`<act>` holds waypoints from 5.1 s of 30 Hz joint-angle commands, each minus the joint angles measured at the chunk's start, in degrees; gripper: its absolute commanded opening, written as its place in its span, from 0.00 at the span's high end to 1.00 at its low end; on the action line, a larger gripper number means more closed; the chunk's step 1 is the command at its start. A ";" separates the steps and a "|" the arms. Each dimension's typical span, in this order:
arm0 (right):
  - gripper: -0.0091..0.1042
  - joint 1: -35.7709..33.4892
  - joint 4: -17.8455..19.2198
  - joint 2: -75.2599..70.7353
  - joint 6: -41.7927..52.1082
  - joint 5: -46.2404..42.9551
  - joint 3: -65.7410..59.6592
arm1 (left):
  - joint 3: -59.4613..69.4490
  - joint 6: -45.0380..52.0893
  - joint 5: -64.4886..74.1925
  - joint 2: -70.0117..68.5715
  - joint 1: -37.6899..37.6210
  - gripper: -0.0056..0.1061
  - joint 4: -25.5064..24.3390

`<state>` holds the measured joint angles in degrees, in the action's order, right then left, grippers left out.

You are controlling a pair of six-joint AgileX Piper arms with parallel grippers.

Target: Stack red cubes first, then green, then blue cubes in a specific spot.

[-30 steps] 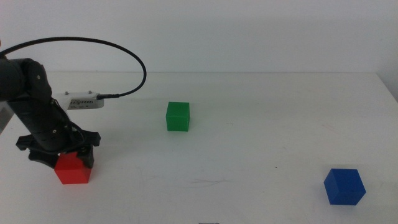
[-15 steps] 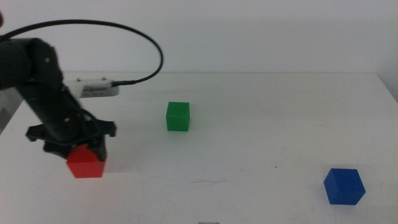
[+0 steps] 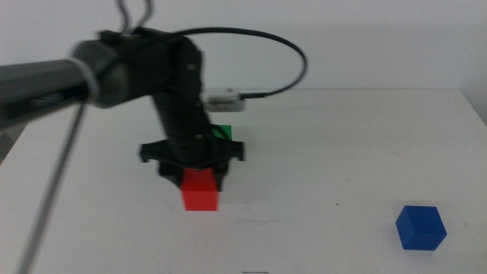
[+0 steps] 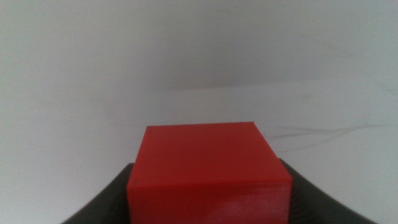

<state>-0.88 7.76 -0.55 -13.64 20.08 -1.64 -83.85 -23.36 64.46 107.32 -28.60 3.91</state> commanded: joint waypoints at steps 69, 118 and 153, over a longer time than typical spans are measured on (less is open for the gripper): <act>0.17 -0.19 0.89 -1.33 0.52 -4.44 1.50 | -22.00 -8.30 6.14 -0.42 -7.48 0.11 -12.02; 0.17 -0.19 0.89 -1.33 0.52 -4.44 1.50 | -39.97 8.40 -1.64 25.07 5.41 0.70 1.52; 0.17 -0.19 0.89 -1.33 0.52 -4.44 1.50 | -17.17 -20.05 -0.83 3.40 -14.17 0.75 -11.28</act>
<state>-0.88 7.76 -0.55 -13.64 20.02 -1.64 -99.50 -42.55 64.96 113.52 -42.57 -7.19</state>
